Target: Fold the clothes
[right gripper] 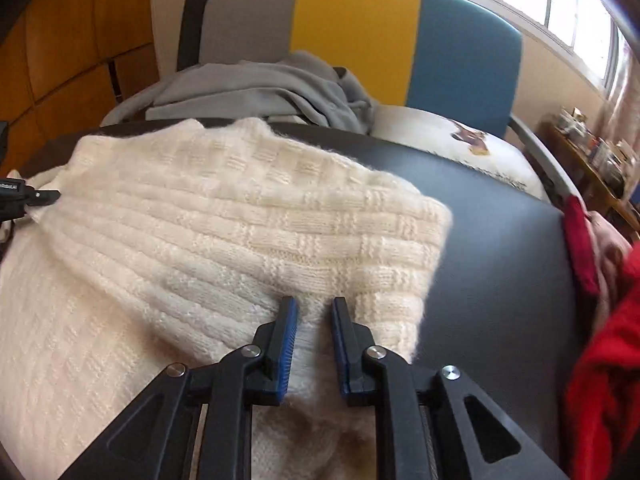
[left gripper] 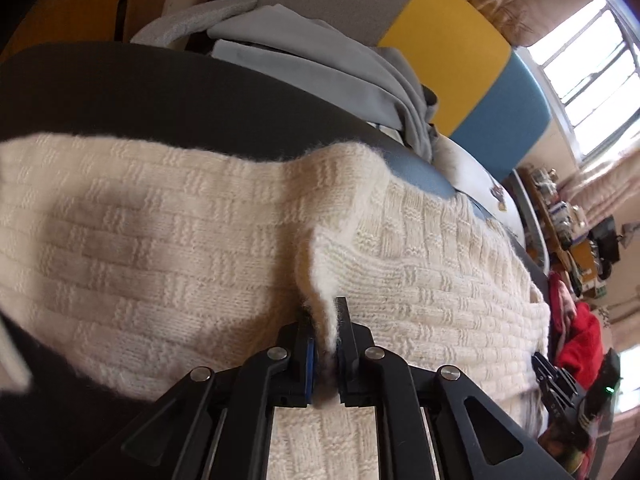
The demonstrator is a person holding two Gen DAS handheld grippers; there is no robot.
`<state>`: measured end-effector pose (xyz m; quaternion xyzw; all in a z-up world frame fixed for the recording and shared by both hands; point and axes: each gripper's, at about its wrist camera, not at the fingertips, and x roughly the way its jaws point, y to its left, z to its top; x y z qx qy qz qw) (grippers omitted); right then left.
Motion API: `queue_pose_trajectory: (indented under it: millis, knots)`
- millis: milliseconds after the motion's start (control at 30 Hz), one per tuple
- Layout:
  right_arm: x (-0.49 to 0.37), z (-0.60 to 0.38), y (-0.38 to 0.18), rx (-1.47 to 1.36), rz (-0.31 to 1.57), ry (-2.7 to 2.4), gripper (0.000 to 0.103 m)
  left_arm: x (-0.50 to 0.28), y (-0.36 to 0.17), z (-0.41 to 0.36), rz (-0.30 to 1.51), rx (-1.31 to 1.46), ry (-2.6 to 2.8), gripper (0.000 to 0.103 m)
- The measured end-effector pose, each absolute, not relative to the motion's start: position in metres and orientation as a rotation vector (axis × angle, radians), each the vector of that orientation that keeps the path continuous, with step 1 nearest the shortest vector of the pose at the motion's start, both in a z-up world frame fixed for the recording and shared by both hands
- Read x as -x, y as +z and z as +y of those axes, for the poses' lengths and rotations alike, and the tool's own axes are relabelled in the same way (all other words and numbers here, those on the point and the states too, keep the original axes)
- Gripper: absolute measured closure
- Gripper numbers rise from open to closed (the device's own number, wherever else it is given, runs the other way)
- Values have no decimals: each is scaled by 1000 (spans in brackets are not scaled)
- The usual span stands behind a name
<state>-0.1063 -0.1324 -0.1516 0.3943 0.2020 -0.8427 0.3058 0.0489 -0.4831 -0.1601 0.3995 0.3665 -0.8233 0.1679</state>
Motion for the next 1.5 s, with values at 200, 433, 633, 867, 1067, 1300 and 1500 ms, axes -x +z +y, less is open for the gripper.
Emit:
queue_pose_trajectory:
  millis: [200, 433, 633, 867, 1067, 1300, 1500]
  knots:
    - [91, -107, -154, -1043, 558, -2270, 87, -66, -156, -436, 871, -1137, -2398, 92]
    - [134, -112, -108, -1090, 222, -2128, 84, -70, -106, -448, 802, -986, -2374, 89]
    - [181, -149, -92, -1144, 54, -1979, 82, -16, -86, -449, 768, -978, -2464, 51]
    - [244, -220, -135, -1330, 61, -1877, 80, 85, -117, -430, 644, -1211, -2579, 51]
    - [256, -238, -156, -1410, 40, -1765, 76, 138, -140, -429, 681, -1349, -2603, 40]
    - [236, -234, -144, -1291, 94, -1787, 92, 138, -132, -412, 527, -1327, -2633, 98]
    - [193, -215, -116, -1101, 162, -1867, 93, 90, -100, -385, 466, -1166, -2745, 99]
